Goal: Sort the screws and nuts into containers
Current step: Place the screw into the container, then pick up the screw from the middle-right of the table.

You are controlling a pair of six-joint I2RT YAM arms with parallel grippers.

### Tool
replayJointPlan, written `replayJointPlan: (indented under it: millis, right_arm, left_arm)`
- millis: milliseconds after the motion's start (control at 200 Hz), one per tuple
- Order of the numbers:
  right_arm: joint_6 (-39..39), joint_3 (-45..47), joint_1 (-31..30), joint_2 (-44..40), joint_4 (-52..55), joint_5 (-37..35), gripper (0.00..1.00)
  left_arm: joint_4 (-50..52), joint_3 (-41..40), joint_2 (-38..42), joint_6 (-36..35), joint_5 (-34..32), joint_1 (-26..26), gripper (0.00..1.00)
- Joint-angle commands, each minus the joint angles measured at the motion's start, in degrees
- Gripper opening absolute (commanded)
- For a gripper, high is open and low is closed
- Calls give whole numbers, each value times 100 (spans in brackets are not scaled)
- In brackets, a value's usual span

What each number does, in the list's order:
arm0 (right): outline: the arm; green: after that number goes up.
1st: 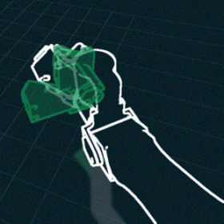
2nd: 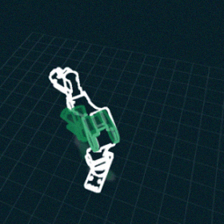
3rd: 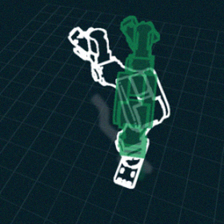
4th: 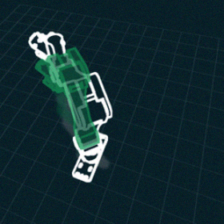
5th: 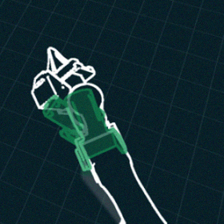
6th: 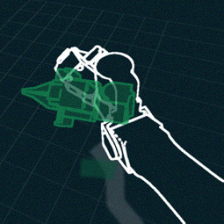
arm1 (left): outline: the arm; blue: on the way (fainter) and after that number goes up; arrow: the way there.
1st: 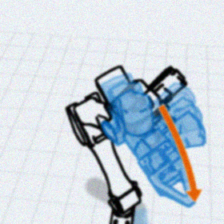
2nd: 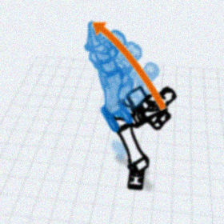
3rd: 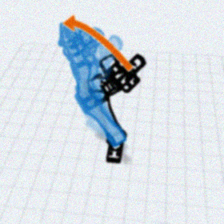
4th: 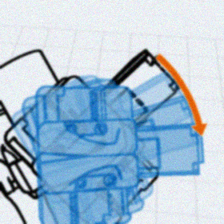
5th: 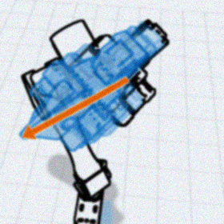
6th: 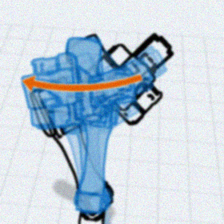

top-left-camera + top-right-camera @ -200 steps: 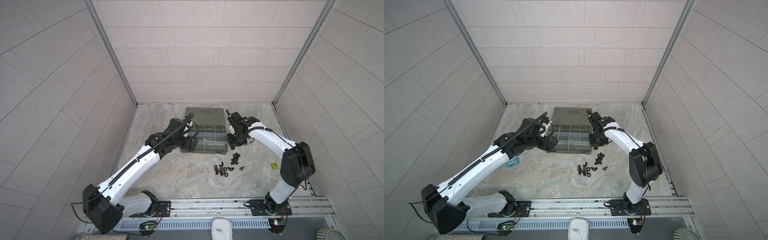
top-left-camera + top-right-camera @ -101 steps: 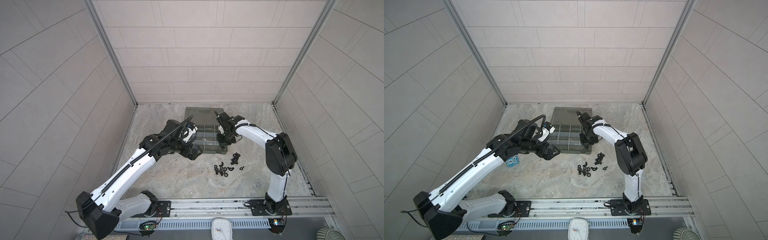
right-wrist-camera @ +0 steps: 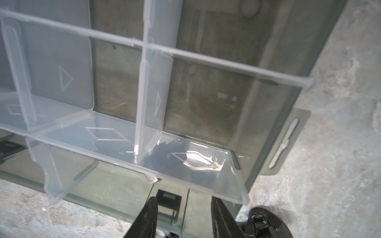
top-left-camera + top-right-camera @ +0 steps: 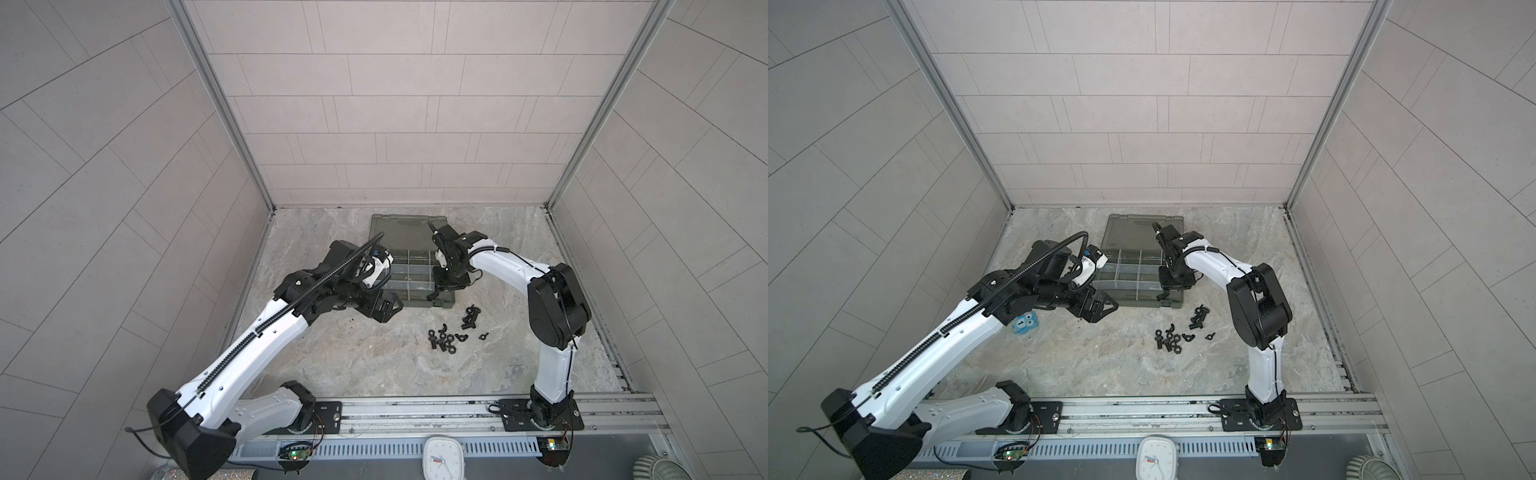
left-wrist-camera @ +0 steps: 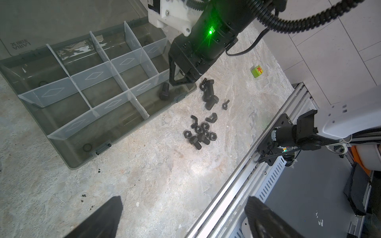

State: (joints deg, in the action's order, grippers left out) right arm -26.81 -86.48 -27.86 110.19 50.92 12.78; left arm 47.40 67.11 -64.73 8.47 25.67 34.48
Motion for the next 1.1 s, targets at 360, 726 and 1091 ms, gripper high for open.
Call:
replayJointPlan:
  millis: [360,726,1091]
  right_arm:
    - [-38,476,489,-1724,869,-610,44]
    - [-585,2509,876,-2529,83,-637,43]
    - [-909,3128,898,-2138,-740,-448,42]
  left_arm:
    - [-79,638,-522,-232,61,-5,100]
    - [-238,992,-1013,-457,78,385,100]
    - [-240,902,-931,-537,56,543,100]
